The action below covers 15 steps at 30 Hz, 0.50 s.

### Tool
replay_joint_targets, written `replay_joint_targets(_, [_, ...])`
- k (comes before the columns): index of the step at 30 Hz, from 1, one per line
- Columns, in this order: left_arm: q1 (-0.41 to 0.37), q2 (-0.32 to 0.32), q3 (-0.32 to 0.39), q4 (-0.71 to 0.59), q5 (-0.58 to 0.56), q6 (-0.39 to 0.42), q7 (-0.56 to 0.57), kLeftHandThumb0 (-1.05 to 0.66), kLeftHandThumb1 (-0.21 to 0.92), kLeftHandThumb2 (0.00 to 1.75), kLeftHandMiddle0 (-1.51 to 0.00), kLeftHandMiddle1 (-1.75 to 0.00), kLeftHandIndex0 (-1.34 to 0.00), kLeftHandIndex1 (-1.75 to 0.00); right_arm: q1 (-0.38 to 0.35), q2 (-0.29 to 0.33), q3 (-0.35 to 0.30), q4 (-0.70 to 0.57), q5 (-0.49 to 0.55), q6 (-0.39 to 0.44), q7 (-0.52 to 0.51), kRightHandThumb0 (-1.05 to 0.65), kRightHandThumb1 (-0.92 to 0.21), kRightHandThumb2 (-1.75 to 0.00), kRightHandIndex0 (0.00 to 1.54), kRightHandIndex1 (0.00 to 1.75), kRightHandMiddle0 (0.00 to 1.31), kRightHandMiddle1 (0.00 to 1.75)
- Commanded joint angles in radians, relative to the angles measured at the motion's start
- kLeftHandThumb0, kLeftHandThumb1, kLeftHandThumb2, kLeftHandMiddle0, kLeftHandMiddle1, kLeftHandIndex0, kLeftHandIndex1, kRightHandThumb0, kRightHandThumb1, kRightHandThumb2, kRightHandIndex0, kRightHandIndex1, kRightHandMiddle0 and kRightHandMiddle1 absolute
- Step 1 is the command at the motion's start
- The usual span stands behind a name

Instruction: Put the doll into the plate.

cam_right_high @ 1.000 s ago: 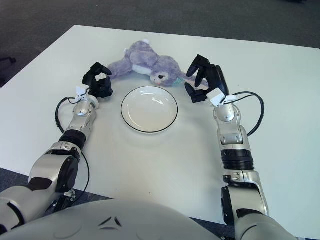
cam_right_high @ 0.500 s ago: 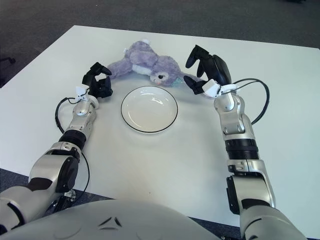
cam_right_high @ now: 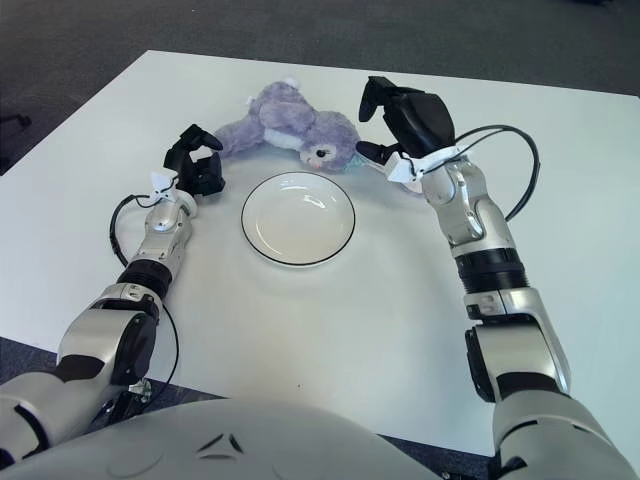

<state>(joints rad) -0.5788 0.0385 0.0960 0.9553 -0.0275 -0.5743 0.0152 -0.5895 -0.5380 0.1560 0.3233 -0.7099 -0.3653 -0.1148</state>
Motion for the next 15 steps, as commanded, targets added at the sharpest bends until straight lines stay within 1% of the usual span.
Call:
replay_joint_targets(1, [0.131,-0.02,-0.013,0.081,0.023,-0.007,0.005,-0.45,0.41,1.2,-1.27,-1.75,-0.54,-1.75,-0.052,-0.026,0.032,0.035,-0.061,-0.011,-0.048,-0.01,-0.6,-0.99,0.42,1.74,0.16,1.75])
replay_joint_targets(4, [0.131,-0.02,-0.014,0.081,0.024,-0.006,0.006,-0.45,0.41,1.2,-1.27,-1.75,-0.54,-1.75,-0.071,-0.031,0.049,0.058,-0.091,-0.012,-0.078,-0.01,-0.63,-0.95,0.4,1.74,0.14,1.74])
replay_joint_targets(8, [0.13,-0.022,-0.014,0.082,0.024,-0.007,0.007,-0.45,0.41,1.2,-1.27,-1.75,-0.54,-1.75,-0.111,-0.04,0.101,0.098,-0.207,0.024,-0.17,-0.01,-0.68,-0.89,0.37,1.75,0.14,1.71])
replay_joint_targets(10, [0.13,-0.022,-0.013,0.081,0.023,-0.01,0.006,-0.45,0.41,1.2,-1.28,-1.75,-0.54,-1.75,-0.125,-0.042,0.121,0.114,-0.243,0.037,-0.204,-0.01,-0.69,-0.86,0.37,1.75,0.14,1.69])
replay_joint_targets(14, [0.129,-0.023,-0.013,0.081,0.022,-0.01,0.004,-0.45,0.41,1.2,-1.28,-1.75,-0.54,-1.75,-0.147,-0.042,0.149,0.147,-0.273,0.051,-0.236,-0.01,-0.72,-0.82,0.35,1.75,0.14,1.68])
replay_joint_targets(15, [0.129,-0.023,-0.013,0.081,0.022,-0.01,0.002,-0.45,0.41,1.2,-1.28,-1.75,-0.54,-1.75,-0.155,-0.04,0.158,0.159,-0.282,0.057,-0.241,0.13,-0.71,-0.82,0.34,1.75,0.09,1.62])
